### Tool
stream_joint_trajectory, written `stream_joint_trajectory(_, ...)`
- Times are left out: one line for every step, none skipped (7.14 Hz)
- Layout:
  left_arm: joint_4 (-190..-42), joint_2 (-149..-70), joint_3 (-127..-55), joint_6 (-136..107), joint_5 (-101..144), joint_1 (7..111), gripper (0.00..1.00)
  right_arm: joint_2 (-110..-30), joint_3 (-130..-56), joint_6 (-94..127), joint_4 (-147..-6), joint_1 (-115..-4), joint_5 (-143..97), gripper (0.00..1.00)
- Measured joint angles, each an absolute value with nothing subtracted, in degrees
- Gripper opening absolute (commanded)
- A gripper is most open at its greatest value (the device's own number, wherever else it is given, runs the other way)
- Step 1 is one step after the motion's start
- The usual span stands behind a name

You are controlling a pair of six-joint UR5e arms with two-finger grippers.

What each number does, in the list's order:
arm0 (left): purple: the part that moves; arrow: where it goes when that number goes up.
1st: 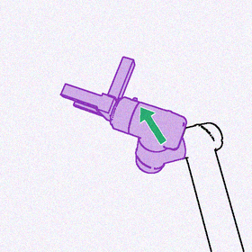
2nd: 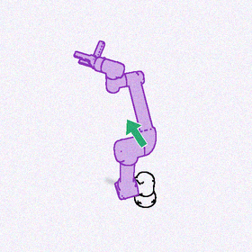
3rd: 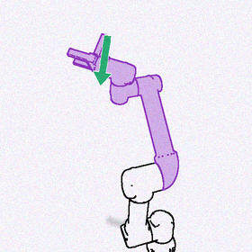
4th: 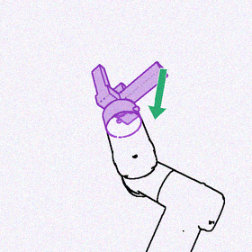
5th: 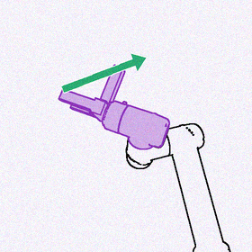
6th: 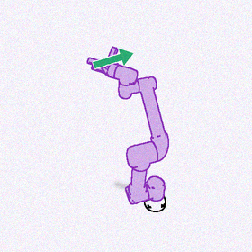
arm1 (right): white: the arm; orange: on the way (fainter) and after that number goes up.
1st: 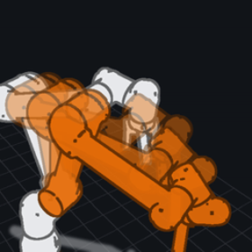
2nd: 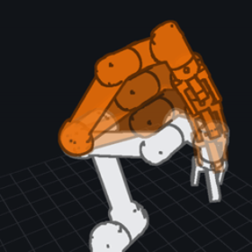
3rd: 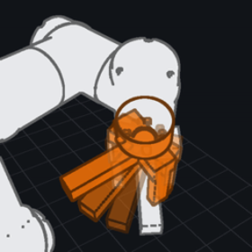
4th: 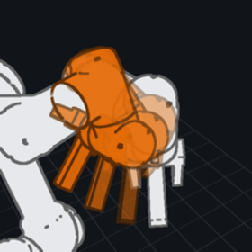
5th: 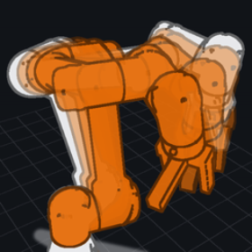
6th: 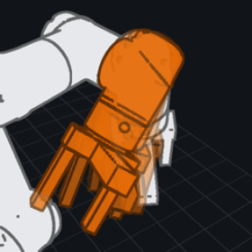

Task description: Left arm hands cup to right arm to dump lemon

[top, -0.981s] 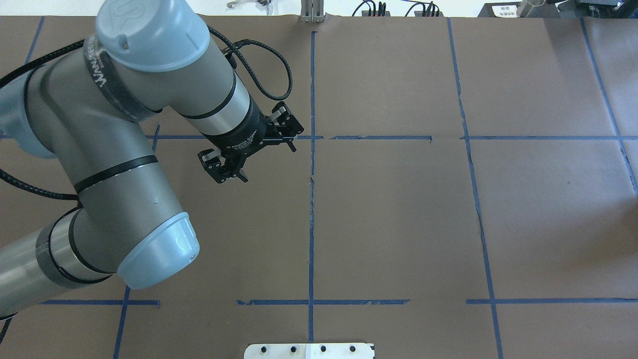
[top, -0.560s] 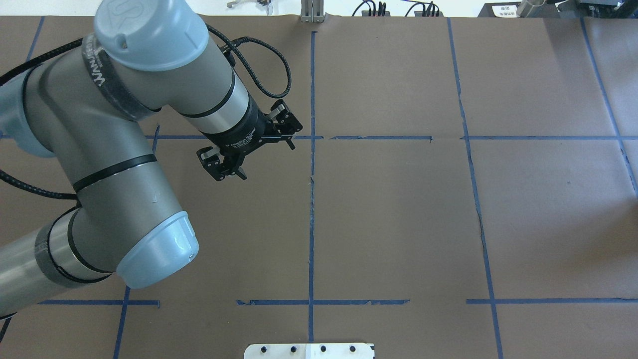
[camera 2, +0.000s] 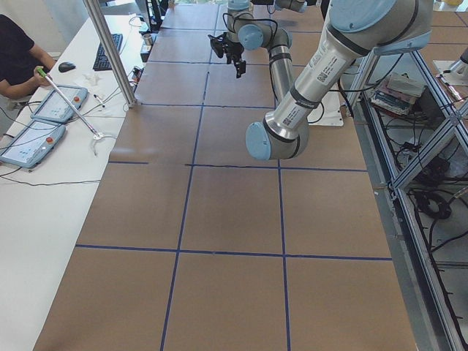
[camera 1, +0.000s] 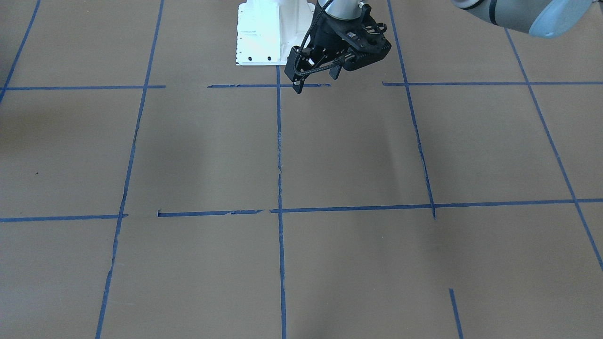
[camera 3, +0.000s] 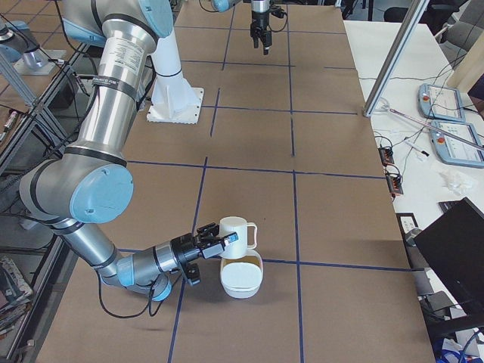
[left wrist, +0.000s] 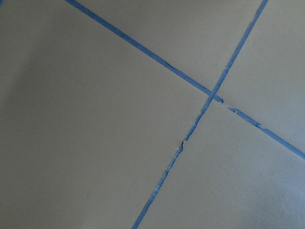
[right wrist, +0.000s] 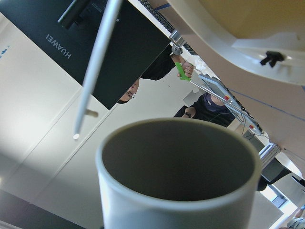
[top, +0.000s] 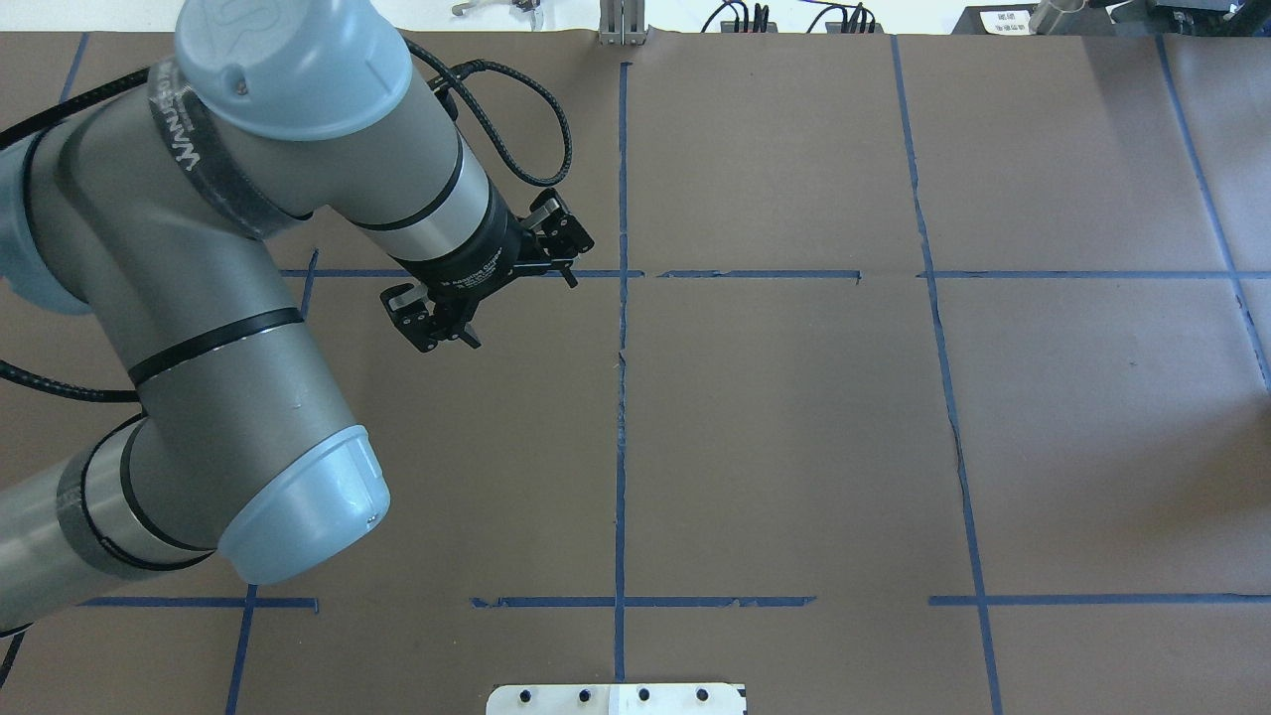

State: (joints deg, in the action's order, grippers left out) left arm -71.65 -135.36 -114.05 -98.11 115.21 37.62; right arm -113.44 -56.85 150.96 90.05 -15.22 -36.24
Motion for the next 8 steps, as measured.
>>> stream_joint_trajectory(-71.52,-135.36,-114.12,-98.09,115.17,37.62,1.00,-113.60,-57.66,149.05,86.57,-14.48,-37.07,0.20)
stream_joint_trajectory(-71.48,-135.36,-114.15,-98.07,115.15,37.62,1.00,-113.68,-60.18,144.55,81.34,-15.14,-39.21,0.19)
stream_joint_trajectory(-71.46,-135.34,-114.17,-98.03,115.14,37.65,1.00,-114.02,-64.59,139.24,74.80,-16.39,-41.69,0.18)
stream_joint_trajectory(-71.46,-135.24,-114.17,-98.03,115.14,37.68,1.00,-114.86,-71.24,134.77,65.55,-18.57,-44.81,0.19)
stream_joint_trajectory(-71.46,-135.13,-114.17,-98.04,115.14,37.69,1.00,-115.17,-79.47,129.73,53.43,-23.07,-50.45,0.19)
stream_joint_trajectory(-71.46,-135.03,-114.16,-98.02,115.14,37.69,1.00,-114.33,-88.18,123.31,39.56,-28.51,-57.17,0.19)
stream_joint_trajectory(-71.47,-134.99,-114.09,-98.00,115.14,37.66,1.00,-113.04,-95.63,116.47,27.01,-31.83,-61.48,0.19)
stream_joint_trajectory(-71.53,-135.01,-114.01,-97.98,115.14,37.63,1.00,-110.89,-99.93,109.42,17.84,-33.16,-63.29,0.19)
